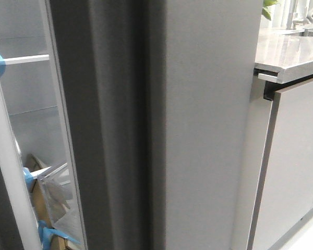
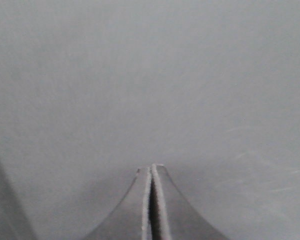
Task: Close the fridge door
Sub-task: 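Push the door fully shut with both grippers against its face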
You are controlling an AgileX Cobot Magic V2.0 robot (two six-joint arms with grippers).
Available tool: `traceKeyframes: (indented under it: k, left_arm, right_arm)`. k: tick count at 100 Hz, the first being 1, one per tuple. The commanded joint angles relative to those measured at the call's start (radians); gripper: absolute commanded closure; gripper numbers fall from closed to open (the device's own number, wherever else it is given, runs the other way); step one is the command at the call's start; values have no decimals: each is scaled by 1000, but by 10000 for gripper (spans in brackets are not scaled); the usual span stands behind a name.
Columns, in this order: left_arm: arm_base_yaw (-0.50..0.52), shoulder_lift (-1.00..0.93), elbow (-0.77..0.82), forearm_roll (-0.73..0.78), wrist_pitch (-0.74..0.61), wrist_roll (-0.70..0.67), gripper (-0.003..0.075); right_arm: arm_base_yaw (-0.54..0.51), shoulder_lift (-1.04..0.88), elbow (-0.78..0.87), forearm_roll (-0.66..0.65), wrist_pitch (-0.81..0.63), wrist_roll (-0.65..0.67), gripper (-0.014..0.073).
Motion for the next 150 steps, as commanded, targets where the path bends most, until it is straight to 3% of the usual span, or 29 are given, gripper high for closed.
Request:
traceKeyframes:
  k: [1,65,103,123,150]
  left_arm:
    - [-5,19,28,-2,-77,-3,741]
    - [-5,19,28,-2,-77,-3,741]
    - [-5,19,28,-2,-77,-3,741]
    - [-5,19,28,-2,-77,-3,741]
    - [-5,19,28,-2,-77,-3,741]
  right_arm:
    - [6,38,-31,1,-103,-9,670]
    - [82,193,-31,1,-250,-9,670]
    - [100,325,-32,-8,-425,-9,670]
    - [100,431,-32,-15,-590,-10,670]
    - [94,605,-149,-15,-611,-14,670]
